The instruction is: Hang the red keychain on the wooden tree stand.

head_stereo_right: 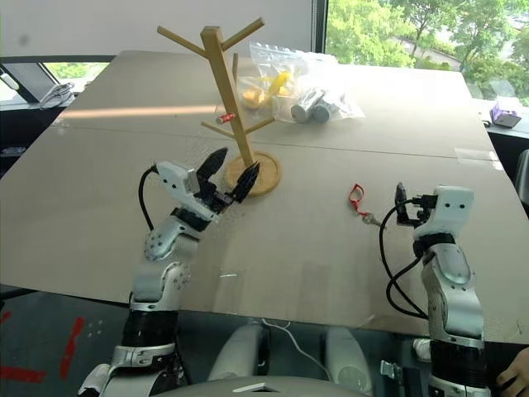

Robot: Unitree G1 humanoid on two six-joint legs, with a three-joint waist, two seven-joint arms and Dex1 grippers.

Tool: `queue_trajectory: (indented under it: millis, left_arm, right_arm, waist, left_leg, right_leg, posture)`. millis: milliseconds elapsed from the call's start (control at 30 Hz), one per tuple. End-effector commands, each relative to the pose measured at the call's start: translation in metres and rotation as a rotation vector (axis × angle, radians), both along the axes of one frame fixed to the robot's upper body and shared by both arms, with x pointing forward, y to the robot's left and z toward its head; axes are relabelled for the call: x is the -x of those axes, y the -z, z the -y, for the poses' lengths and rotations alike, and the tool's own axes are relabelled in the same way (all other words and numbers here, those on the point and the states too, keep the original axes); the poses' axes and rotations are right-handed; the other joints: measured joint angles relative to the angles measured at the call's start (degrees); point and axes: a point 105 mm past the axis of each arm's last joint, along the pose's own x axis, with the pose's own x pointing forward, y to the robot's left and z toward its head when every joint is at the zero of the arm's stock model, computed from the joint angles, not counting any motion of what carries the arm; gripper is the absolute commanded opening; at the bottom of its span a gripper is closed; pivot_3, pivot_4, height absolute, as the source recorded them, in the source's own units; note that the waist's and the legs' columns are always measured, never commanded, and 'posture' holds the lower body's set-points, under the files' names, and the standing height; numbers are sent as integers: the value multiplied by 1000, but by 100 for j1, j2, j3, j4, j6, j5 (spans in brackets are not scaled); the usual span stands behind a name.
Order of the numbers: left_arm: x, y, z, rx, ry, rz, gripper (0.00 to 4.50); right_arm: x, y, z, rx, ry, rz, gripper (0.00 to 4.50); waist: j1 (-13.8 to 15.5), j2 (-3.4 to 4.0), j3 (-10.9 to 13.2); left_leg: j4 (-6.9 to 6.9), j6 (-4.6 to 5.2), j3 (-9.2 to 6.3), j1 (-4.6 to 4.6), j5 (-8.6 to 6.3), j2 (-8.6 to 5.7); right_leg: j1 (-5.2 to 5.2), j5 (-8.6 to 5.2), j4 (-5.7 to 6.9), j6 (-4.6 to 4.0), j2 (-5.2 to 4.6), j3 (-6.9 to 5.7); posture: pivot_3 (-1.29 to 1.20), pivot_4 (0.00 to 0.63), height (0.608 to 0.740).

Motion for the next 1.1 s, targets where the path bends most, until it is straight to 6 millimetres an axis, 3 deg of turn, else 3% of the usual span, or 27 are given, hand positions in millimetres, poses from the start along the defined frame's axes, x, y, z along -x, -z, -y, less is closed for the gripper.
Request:
queue_trajectory:
  millis: [33, 133, 533, 667, 867, 1100]
  left_arm:
    - [26, -23, 14, 27, 166, 60, 4500]
    - [41, -22, 18, -11, 273, 38, 4500]
    - [58, 36, -2, -317, 361, -99, 4500]
    - [62, 36, -6, -327, 371, -106, 4500]
    - [67, 22, -1, -275, 377, 20, 4500]
    - [63, 28, -3, -275, 351, 22, 4500]
  right_arm:
    - [4, -27, -17, 13, -127, 9, 4439]
    - [6, -29, -25, 67, -177, -66, 4439]
    - [8, -28, -62, 132, -194, -219, 4439]
    - [7, -19, -73, 98, -194, -258, 4439]
    - [11, 0, -75, 72, -180, -340, 4439]
    - [8, 7, -71, 55, -153, -354, 4439]
  waist:
    - [1, 0, 0]
    - [-9, 0, 0]
    - [-12, -2, 3]
    - [-8, -2, 3]
    - [-3, -2, 3]
    - [-16, -1, 3]
  left_leg:
    - [0, 0, -1, 0, 0, 0]
    - [2, 1, -5, 2, 0, 0]
    - [2, 1, -5, -7, 0, 2]
    - [2, 1, -10, -13, 0, 2]
    - [2, 1, -11, -19, 0, 2]
    - [2, 1, -11, -17, 0, 2]
  right_leg:
    - [0, 0, 1, 0, 0, -1]
    - [1, 0, 4, 0, 3, -3]
    - [-8, -2, -1, -1, 5, -4]
    - [-12, -2, -4, -1, 5, -8]
    - [-15, -2, -5, -1, 3, -10]
    - [-16, -2, -3, -1, 4, -10]
  posture:
    - [0, 150, 740]
    - [0, 150, 740]
    - [0, 150, 740]
    - [0, 150, 740]
    - [0, 150, 740]
    - [0, 150, 740]
